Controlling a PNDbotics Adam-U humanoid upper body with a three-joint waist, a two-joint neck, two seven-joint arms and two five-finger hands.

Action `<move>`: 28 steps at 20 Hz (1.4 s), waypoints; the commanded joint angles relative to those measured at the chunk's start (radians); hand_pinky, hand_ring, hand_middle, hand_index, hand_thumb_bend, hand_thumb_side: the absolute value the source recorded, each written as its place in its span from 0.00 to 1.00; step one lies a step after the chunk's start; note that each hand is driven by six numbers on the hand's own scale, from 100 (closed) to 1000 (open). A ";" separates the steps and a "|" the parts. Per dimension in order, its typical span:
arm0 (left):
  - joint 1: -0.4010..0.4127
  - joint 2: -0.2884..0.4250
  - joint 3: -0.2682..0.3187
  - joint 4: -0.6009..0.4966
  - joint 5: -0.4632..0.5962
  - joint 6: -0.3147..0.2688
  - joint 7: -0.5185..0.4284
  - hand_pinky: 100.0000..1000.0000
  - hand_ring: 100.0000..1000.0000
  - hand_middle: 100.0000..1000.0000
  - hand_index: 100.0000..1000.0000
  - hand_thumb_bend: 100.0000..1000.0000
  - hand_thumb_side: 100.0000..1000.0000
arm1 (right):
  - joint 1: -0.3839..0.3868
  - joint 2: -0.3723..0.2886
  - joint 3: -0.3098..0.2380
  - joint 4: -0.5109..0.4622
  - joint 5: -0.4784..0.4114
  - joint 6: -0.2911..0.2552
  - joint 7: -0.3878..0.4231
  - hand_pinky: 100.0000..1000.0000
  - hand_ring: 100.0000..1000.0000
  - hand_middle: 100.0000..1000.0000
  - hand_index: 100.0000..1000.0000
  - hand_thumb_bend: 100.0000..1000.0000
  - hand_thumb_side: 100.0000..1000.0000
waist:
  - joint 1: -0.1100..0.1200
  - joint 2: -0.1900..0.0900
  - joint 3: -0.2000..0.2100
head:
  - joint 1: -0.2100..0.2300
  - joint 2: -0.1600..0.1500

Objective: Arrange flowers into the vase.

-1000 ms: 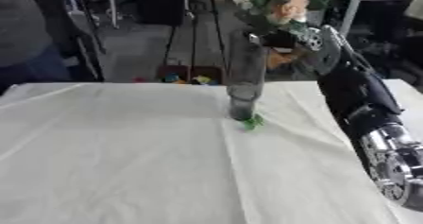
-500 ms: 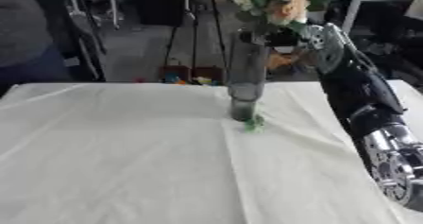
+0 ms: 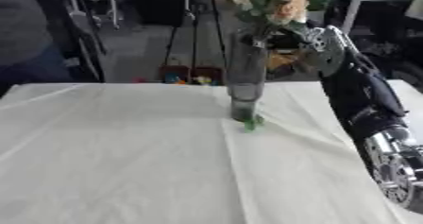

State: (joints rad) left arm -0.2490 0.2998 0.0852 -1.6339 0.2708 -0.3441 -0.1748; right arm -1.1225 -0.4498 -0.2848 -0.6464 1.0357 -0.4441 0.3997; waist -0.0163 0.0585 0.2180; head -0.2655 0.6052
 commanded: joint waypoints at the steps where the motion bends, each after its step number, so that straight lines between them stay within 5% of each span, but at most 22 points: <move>1: -0.010 0.024 0.010 -0.016 0.001 -0.004 0.000 0.56 0.51 0.66 0.64 0.60 0.66 | -0.013 -0.041 -0.008 -0.013 0.001 -0.001 -0.002 1.00 1.00 1.00 1.00 0.55 0.93 | 0.005 -0.012 -0.003 | 0.003 -0.004; 16: -0.003 0.026 0.017 -0.016 0.000 -0.006 0.007 0.56 0.52 0.66 0.64 0.60 0.66 | 0.046 -0.103 -0.004 -0.048 -0.099 -0.042 0.005 1.00 1.00 1.00 1.00 0.51 0.91 | -0.002 -0.013 -0.036 | 0.028 -0.008; 28: 0.006 0.027 0.024 -0.017 -0.003 -0.012 0.024 0.56 0.52 0.66 0.64 0.61 0.65 | 0.207 -0.189 0.000 -0.179 -0.359 -0.099 0.035 1.00 1.00 1.00 1.00 0.42 0.82 | -0.012 -0.012 -0.072 | 0.065 -0.001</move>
State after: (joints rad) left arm -0.2362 0.3005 0.1010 -1.6339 0.2708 -0.3543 -0.1549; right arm -0.8991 -0.5911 -0.2828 -0.7860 0.7147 -0.5374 0.4307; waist -0.0292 0.0586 0.1461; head -0.2054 0.6045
